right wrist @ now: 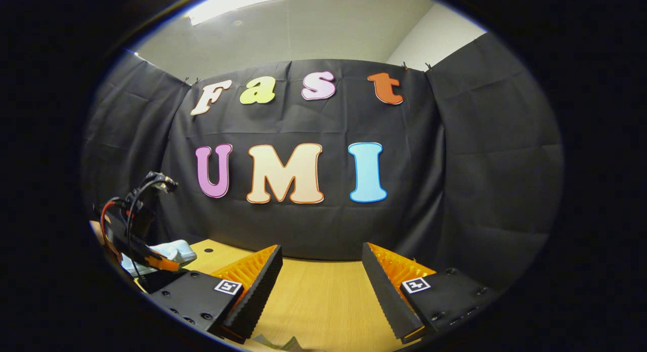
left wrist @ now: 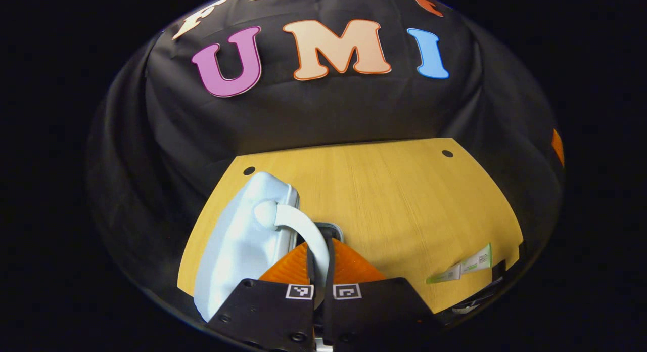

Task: First open the suitcase, pack the skin care products into it, and then close the suitcase.

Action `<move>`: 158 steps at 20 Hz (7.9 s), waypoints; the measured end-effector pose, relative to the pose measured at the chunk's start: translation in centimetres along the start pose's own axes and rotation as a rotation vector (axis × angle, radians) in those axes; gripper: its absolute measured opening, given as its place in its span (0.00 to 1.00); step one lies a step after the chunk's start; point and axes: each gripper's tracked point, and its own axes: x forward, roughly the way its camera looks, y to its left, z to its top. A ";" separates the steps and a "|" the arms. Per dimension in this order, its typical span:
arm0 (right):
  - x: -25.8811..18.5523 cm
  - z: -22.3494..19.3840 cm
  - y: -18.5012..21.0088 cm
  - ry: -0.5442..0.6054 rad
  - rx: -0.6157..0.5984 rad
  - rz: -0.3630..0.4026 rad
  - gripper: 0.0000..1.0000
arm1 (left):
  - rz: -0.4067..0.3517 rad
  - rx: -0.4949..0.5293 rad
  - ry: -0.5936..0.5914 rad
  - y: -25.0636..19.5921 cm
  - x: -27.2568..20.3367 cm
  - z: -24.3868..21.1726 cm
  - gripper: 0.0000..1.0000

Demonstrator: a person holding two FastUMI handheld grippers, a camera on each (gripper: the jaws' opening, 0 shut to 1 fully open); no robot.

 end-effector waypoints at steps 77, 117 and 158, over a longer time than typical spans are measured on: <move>-1.7 3.3 6.9 -0.120 0.021 0.014 0.98 | 0.251 -0.233 -0.759 18.9 -10.6 11.4 0.94; -4.6 -3.7 -2.9 0.015 -0.017 0.177 0.99 | -0.237 -0.072 -0.280 -19.1 -0.3 -9.5 0.95; -6.3 -31.0 5.1 0.418 -0.108 0.360 1.00 | -0.119 -0.128 -0.132 -11.3 -6.0 -10.5 0.11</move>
